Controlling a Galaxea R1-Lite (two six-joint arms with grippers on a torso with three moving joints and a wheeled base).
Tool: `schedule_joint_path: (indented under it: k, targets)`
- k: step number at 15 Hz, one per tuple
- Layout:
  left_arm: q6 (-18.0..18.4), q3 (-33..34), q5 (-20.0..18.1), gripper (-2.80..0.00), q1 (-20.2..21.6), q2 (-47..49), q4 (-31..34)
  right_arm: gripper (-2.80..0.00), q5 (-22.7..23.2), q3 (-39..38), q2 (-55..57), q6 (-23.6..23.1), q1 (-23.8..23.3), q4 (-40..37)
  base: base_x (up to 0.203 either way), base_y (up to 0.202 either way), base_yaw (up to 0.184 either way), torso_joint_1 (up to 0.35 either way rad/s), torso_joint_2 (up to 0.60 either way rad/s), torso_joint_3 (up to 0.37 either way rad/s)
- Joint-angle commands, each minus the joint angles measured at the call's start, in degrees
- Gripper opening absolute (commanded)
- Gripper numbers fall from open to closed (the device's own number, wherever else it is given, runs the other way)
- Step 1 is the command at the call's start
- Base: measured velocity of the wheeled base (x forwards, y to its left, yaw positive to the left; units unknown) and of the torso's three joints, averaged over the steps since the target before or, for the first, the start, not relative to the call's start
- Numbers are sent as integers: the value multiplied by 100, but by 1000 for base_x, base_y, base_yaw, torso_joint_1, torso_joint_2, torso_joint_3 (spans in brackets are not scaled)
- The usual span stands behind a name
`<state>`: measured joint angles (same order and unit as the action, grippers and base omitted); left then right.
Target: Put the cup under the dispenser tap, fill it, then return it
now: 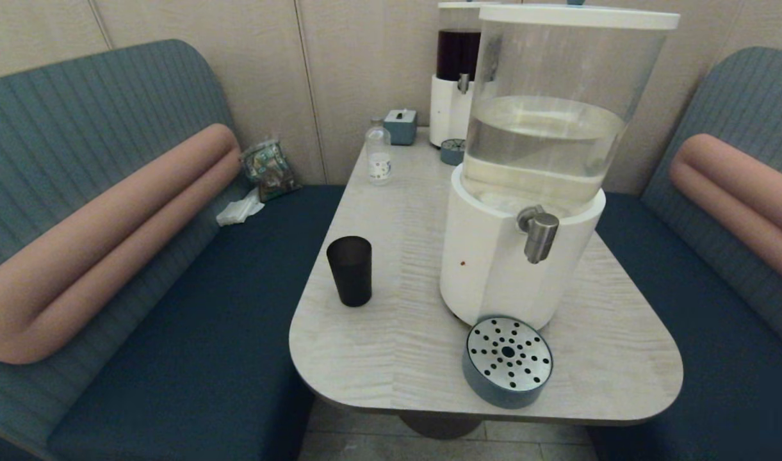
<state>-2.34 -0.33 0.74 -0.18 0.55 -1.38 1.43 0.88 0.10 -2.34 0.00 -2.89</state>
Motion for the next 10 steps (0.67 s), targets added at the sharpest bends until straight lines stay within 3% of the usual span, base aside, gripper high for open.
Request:
schedule_joint_path:
  k: [1,10]
  targets:
    - [32,-64,-48,-280,1,-55,344,-280,7,0,8,-3,0,-1,0,0,0,0,0,0]
    - [-39,7,-13,-280,1,-55,112,-280,2,7,8,-49,0,-10,0,0,0,0,0,0]
